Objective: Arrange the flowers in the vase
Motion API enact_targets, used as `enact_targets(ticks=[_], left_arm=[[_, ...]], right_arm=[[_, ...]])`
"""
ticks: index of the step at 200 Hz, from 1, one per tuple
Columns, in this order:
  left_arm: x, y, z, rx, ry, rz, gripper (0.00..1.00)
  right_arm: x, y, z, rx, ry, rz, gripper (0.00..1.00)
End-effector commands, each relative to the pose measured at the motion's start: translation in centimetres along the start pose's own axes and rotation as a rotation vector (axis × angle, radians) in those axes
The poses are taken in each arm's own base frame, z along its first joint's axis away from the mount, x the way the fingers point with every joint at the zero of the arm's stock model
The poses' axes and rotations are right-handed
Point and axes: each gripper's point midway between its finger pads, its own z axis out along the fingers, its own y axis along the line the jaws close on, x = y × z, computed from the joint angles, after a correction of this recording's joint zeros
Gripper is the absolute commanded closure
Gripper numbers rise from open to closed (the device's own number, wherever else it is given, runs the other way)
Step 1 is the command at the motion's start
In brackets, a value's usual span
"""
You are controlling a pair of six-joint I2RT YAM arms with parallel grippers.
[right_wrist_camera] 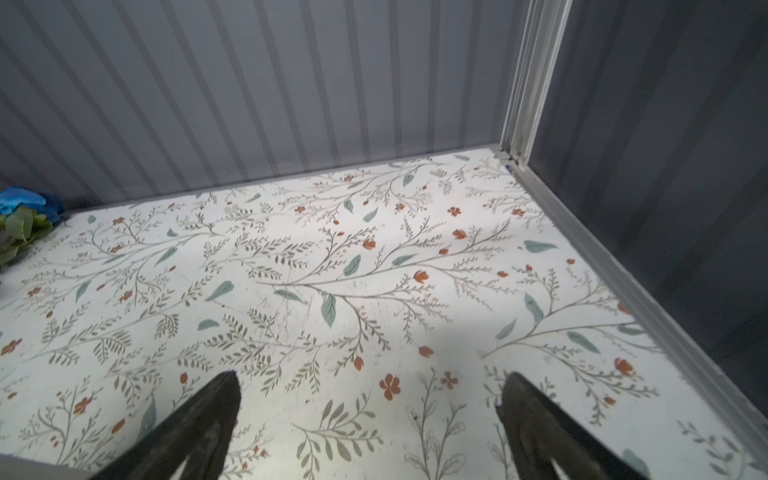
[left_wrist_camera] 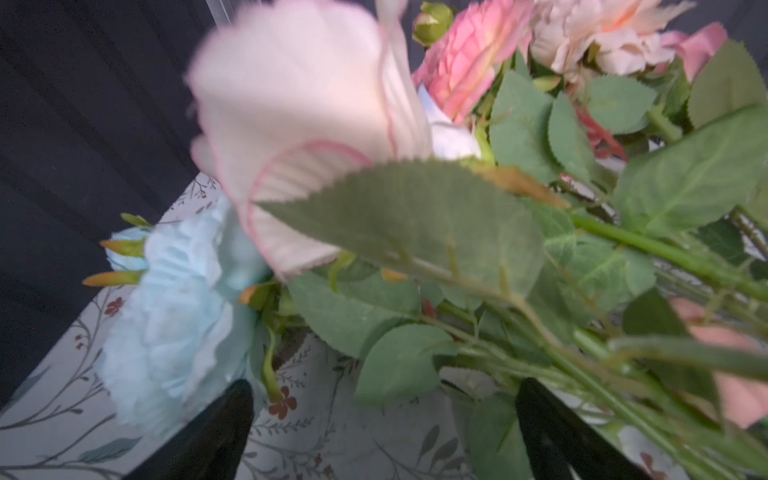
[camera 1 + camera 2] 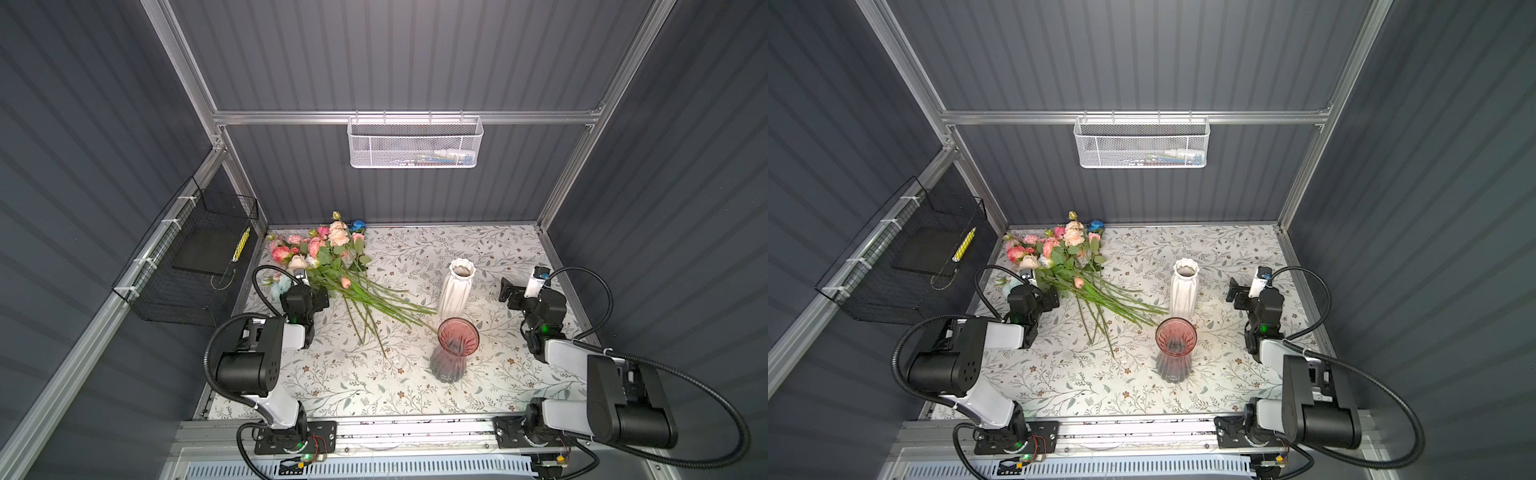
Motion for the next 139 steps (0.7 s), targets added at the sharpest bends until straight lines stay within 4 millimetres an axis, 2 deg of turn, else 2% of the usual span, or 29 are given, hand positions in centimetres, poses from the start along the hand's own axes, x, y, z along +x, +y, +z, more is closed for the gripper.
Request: enact_targets(ticks=[1, 17, 34, 63, 66, 74, 82, 100, 116, 139], left_arm=[[-1.8, 0.7, -0.8, -0.039, -0.015, -0.009, 0.00], [-3.2, 0.9, -1.6, -0.045, -0.029, -0.041, 0.00], [-5.5, 1.1, -2.6, -0.039, -0.071, -0.124, 0.00], [-10.2, 0.5, -4.8, 0.038, -0.146, -0.299, 0.00], [-10.6, 0.3, -5.0, 0.052, -0.153, -0.316, 0.00], [-11.9, -0.1, -5.6, 0.088, -0.176, -0.364, 0.00], [-12.9, -0.1, -6.1, 0.106, -0.189, -0.427, 0.00], [-14.6, 0.1, -7.0, 0.121, -0.184, -0.601, 0.00], [-15.1, -0.4, -7.7, 0.148, -0.122, -0.712, 0.00], [-16.2, -2.0, -9.0, 0.272, -0.116, -0.763, 0.00]], right_arm=[[-1.4, -0.9, -0.5, 0.061, 0.010, 0.034, 0.01], [-2.5, -1.1, -0.8, 0.083, 0.008, 0.063, 0.01], [-3.7, -1.8, -1.1, 0.144, 0.011, 0.090, 0.01], [-5.4, -4.9, -2.2, 0.375, 0.026, 0.225, 0.01], [-6.3, -5.0, -2.8, 0.386, -0.001, 0.255, 0.01], [-6.9, -5.4, -3.2, 0.405, -0.025, 0.329, 0.01], [-7.1, -5.0, -3.3, 0.376, -0.040, 0.421, 0.01], [-6.1, -4.9, -4.5, 0.365, -0.023, 0.642, 0.01], [-7.3, -2.2, -3.8, 0.151, -0.028, 0.604, 0.01], [-8.0, -0.4, -3.8, 0.047, -0.014, 0.619, 0.01]])
